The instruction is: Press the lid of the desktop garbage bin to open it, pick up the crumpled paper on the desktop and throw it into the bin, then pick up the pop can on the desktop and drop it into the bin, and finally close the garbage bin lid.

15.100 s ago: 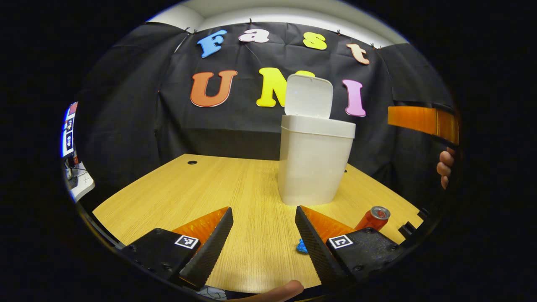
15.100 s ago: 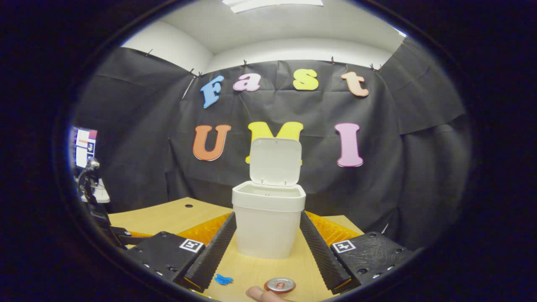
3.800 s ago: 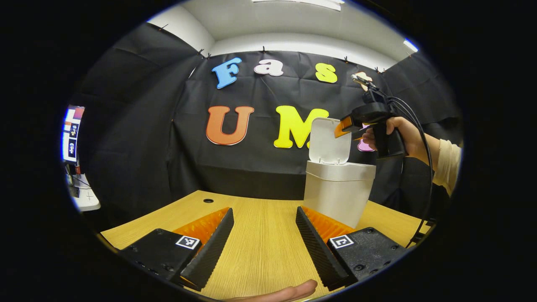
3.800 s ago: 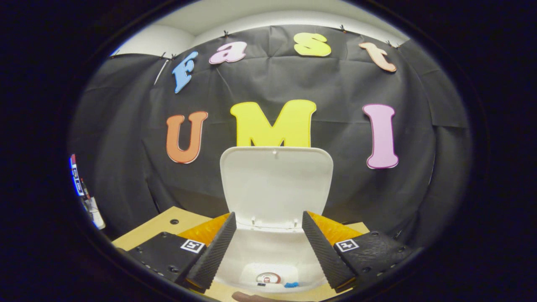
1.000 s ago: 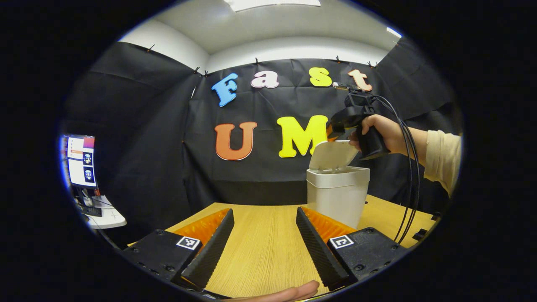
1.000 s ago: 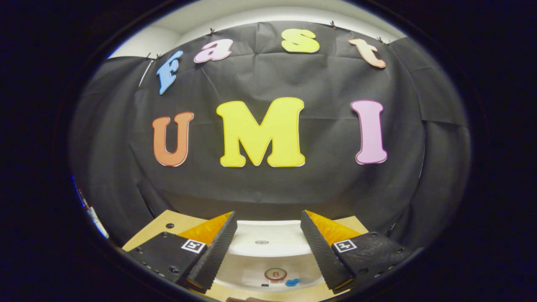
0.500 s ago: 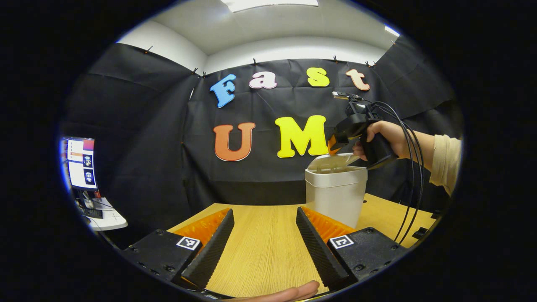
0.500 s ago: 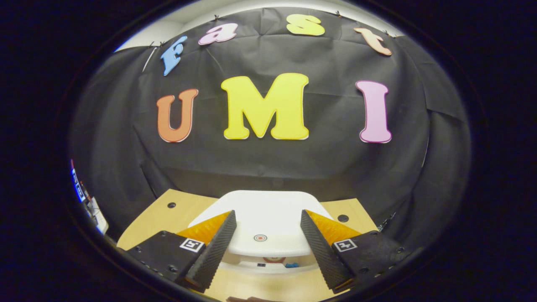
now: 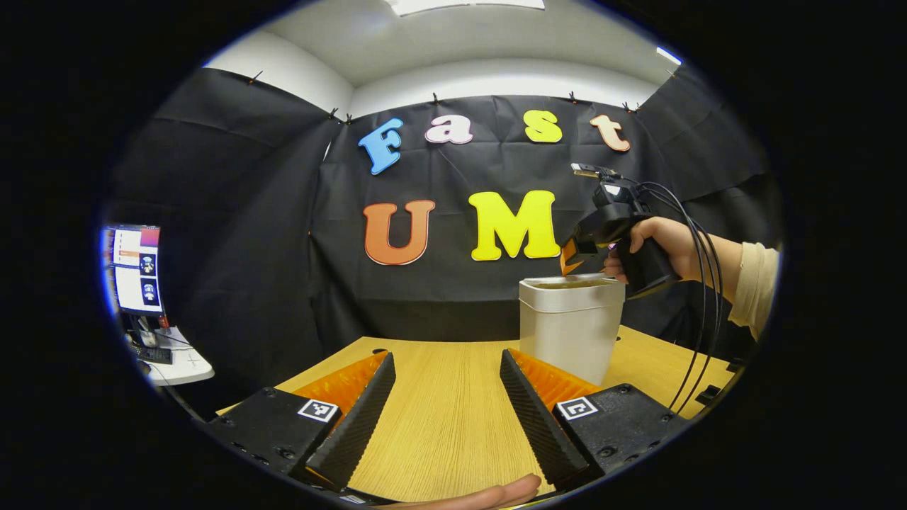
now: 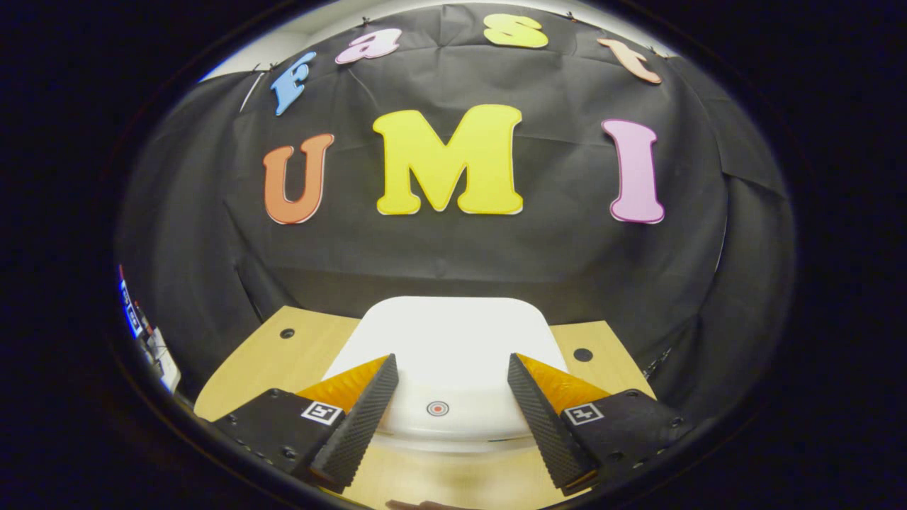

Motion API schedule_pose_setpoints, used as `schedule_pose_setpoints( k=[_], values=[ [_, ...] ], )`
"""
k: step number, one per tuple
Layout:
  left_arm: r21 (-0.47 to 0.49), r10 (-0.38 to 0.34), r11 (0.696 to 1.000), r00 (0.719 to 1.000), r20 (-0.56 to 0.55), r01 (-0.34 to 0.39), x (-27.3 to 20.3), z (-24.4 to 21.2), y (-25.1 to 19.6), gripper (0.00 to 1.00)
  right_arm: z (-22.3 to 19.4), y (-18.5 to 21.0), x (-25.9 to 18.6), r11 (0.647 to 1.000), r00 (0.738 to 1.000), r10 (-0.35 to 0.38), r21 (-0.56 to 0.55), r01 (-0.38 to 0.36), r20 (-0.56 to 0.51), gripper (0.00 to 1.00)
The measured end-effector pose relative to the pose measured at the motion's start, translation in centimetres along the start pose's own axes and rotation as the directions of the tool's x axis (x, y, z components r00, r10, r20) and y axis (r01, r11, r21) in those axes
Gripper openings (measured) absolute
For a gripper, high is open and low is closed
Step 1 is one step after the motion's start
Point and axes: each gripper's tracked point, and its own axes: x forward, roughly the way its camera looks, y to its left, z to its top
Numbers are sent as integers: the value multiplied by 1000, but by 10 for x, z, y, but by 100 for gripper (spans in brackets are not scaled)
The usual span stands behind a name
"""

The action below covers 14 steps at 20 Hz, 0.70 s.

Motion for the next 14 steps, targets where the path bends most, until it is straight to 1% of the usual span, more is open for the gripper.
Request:
schedule_pose_setpoints(
  k=[2, 3, 6, 8, 10, 11, 12, 14],
  values=[
    [2, 4, 1000, 1000, -2, -4, 1, 0, 3, 96, -3, 1, 1, 1000, 1000, -6, -16, 6, -5, 99],
    [4, 6, 1000, 1000, -1, -6, 2, 0, 4, 96, -5, 0, 1, 1000, 1000, -10, -20, 10, -8, 98],
    [5, 3, 1000, 1000, 1, -3, 1, 1, 4, 96, -8, -3, -1, 1000, 1000, -16, -16, 16, -12, 99],
    [5, 1, 1000, 1000, 1, -1, 1, 1, 4, 96, -10, -2, -4, 1000, 1000, -22, -23, 22, -18, 98],
    [3, 13, 1000, 1000, -3, -13, 1, 0, 10, 96, -11, -3, -5, 1000, 999, -30, -4, 30, -26, 100],
    [-1, 15, 1000, 1000, -5, -15, 2, -1, 11, 96, -12, -3, -6, 999, 999, -34, 13, 35, -27, 98],
    [-5, 12, 1000, 1000, -4, -12, 3, -1, 11, 96, -12, -2, -6, 999, 999, -37, 13, 38, -27, 98],
    [-7, 12, 1000, 1000, -6, -12, 1, -1, 11, 96, -16, -5, -11, 999, 998, -40, -11, 40, -37, 98]
  ],
)
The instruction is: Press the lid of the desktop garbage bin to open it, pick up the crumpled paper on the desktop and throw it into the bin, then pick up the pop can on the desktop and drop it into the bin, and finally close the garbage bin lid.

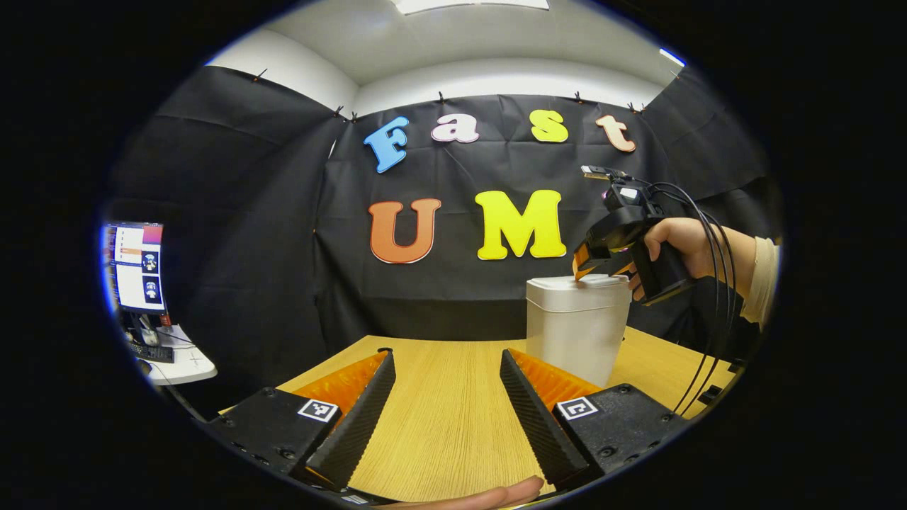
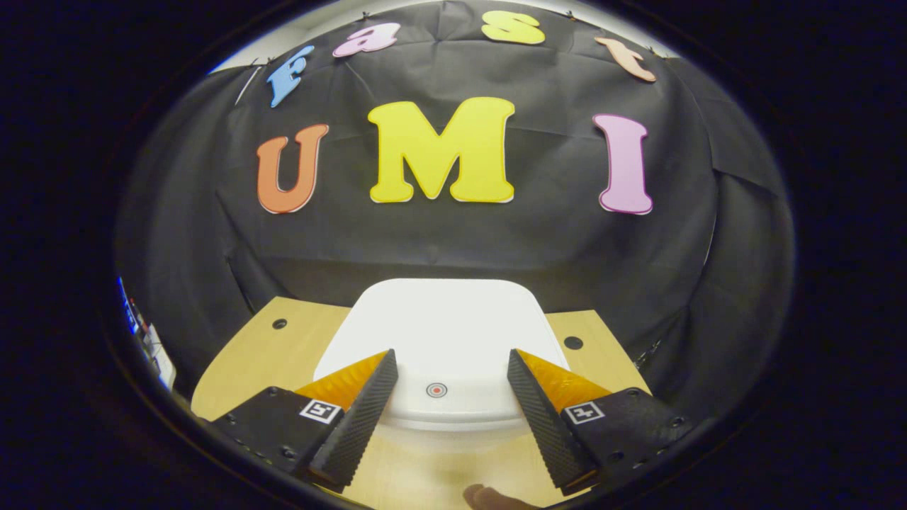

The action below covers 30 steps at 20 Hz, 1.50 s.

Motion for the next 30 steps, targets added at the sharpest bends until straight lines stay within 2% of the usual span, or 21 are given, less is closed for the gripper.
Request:
schedule_pose_setpoints(
  k=[3, 11, 15, 19, 23, 25, 28, 30],
  values=[
    [3, 7, 1000, 1000, 2, -7, -1, 2, 2, 96, -10, -1, -15, 1000, 1000, 4, 17, -3, -17, 99],
    [2, 9, 1000, 1000, 22, -9, -7, 9, 3, 96, -16, -1, -14, 998, 1000, 23, 57, -23, -3, 100],
    [-6, 15, 1000, 1000, 24, -15, -10, 11, 6, 96, -8, 1, -16, 999, 994, 7, 50, -12, 108, 98],
    [3, 38, 999, 999, 31, -38, -9, 11, 10, 96, -15, -2, -23, 998, 986, -8, 63, -3, 166, 97],
    [4, 39, 999, 999, 26, -39, -6, 8, 9, 95, -31, -5, -53, 999, 977, -13, 31, 7, 213, 95],
    [-2, 41, 999, 999, 15, -41, -3, 5, 9, 95, -40, -8, -80, 1000, 963, -15, 8, 13, 268, 96],
    [0, 40, 999, 999, 7, -40, 1, 1, 4, 96, -53, -20, -128, 1000, 928, -25, 14, 21, 373, 95],
    [4, 35, 999, 999, -8, -35, 3, -4, 2, 95, -66, -26, -160, 1000, 904, -4, 17, -4, 428, 95]
  ],
)
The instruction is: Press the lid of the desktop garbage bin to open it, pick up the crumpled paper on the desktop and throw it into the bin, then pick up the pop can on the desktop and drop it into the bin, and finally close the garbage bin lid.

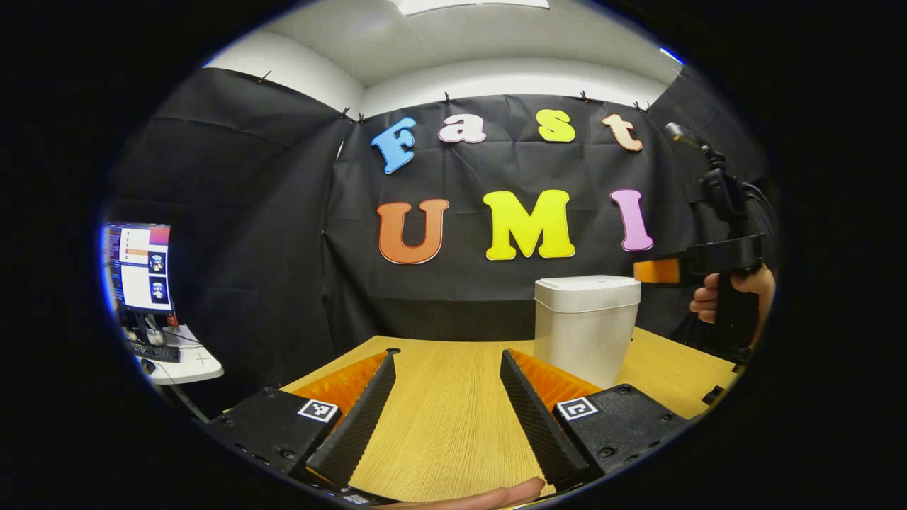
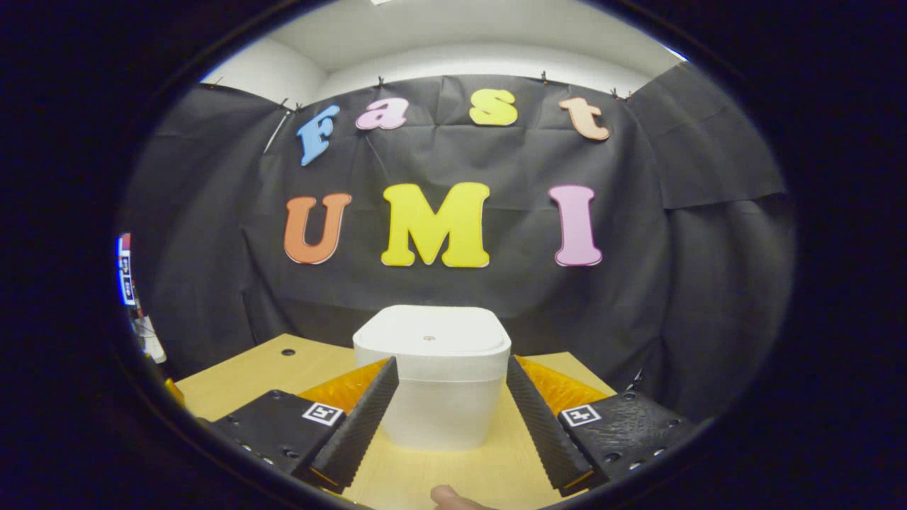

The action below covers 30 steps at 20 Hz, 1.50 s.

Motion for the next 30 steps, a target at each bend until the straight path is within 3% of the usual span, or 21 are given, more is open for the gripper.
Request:
schedule_pose_setpoints(
  k=[4, 7, 11, 14, 22, 30],
  values=[
    [-15, -21, 1000, 1000, -10, 21, 1, -2, -10, 96, -7, -25, -57, 1000, 999, -18, 16, 17, 50, 97],
    [-6, -32, 999, 999, -8, 32, 2, -3, -15, 96, -17, -39, -89, 997, 996, -51, -61, 56, 78, 94],
    [-5, -60, 998, 998, -5, 60, -4, -1, -24, 96, -46, -5, -127, 996, 994, 93, -10, -93, 60, 96],
    [5, -58, 998, 998, 14, 58, -9, 5, -25, 96, -61, -6, -142, 993, 991, 122, -16, -121, 62, 95],
    [26, -91, 996, 996, 20, 90, -16, 14, -43, 96, -79, -35, -152, 994, 995, 80, -75, -76, 59, 95],
    [33, -90, 995, 996, -9, 90, -11, 6, -45, 96, -112, -60, -142, 998, 996, 62, 10, -62, -62, 95]
  ],
)
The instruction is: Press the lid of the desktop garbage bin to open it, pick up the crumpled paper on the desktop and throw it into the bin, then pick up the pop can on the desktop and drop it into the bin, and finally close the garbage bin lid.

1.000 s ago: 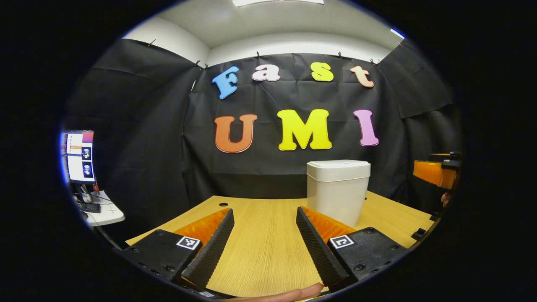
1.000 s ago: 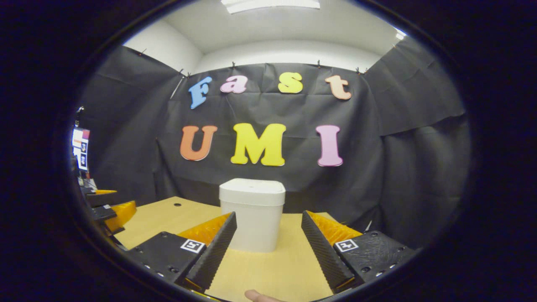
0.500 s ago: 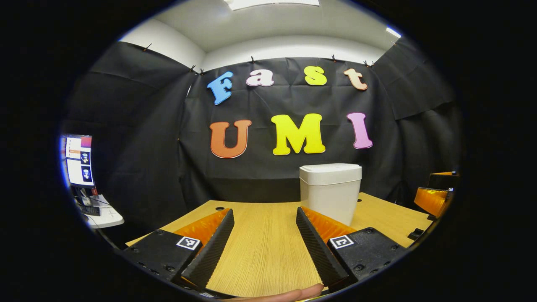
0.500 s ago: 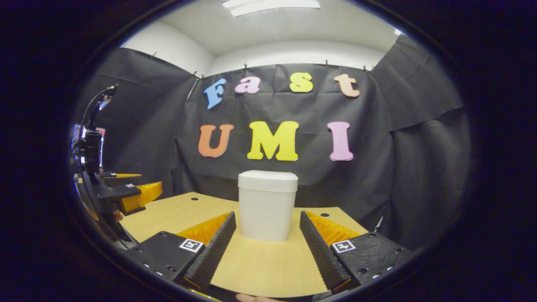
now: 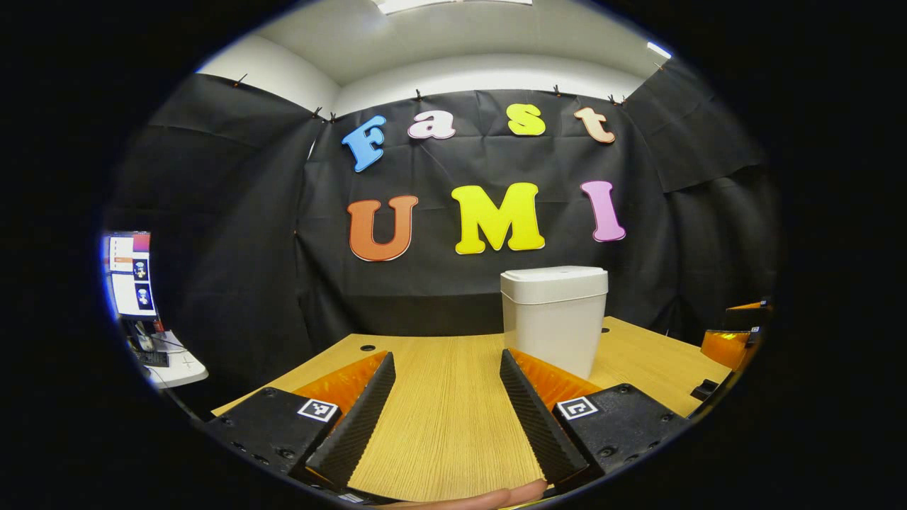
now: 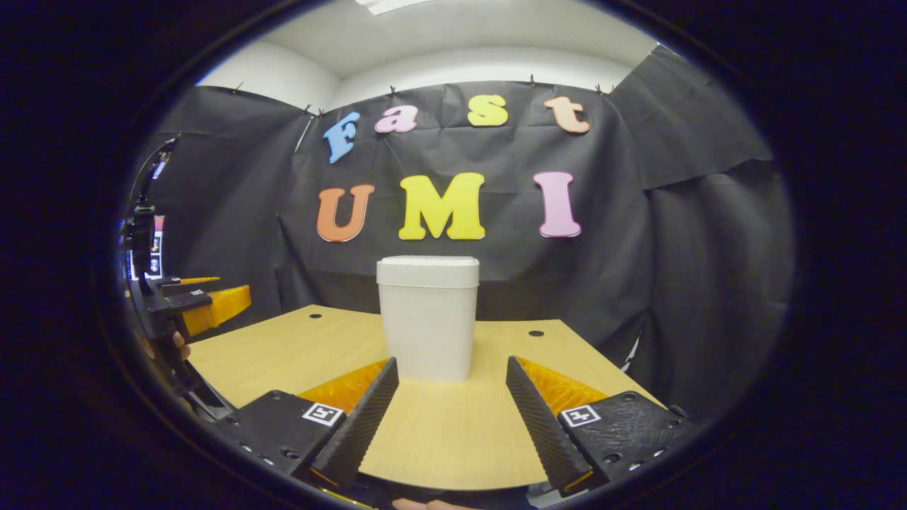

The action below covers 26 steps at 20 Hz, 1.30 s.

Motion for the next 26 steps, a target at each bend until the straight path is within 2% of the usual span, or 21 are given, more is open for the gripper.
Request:
schedule_pose_setpoints(
  k=[4, 10, 13, 18, 24, 25, 26],
  values=[
    [1, 8, 1000, 1000, -5, -8, 2, -2, 2, 96, -4, -2, 1, 1000, 1000, -3, -1, 3, -8, 97],
    [-3, 16, 1000, 1000, -14, -16, 5, -11, 2, 96, -7, 4, 0, 999, 1000, 8, -32, -8, -7, 93],
    [0, 22, 1000, 1000, -12, -22, 4, -11, 4, 96, -11, 5, 2, 999, 1000, 8, -35, -9, -19, 98],
    [-8, 33, 999, 999, -15, -33, 5, -11, 4, 96, -16, -6, 5, 1000, 999, -13, 9, 13, -41, 95],
    [-27, 42, 999, 999, -23, -43, 6, -13, 2, 96, -16, -9, 6, 1000, 999, -27, -10, 26, -39, 97],
    [-25, 39, 999, 999, -21, -40, 6, -12, 1, 96, -16, -10, 6, 999, 999, -30, -13, 29, -36, 95],
    [-22, 39, 999, 999, -19, -39, 5, -12, 0, 96, -17, -11, 5, 999, 999, -32, -16, 31, -35, 98]
  ],
)
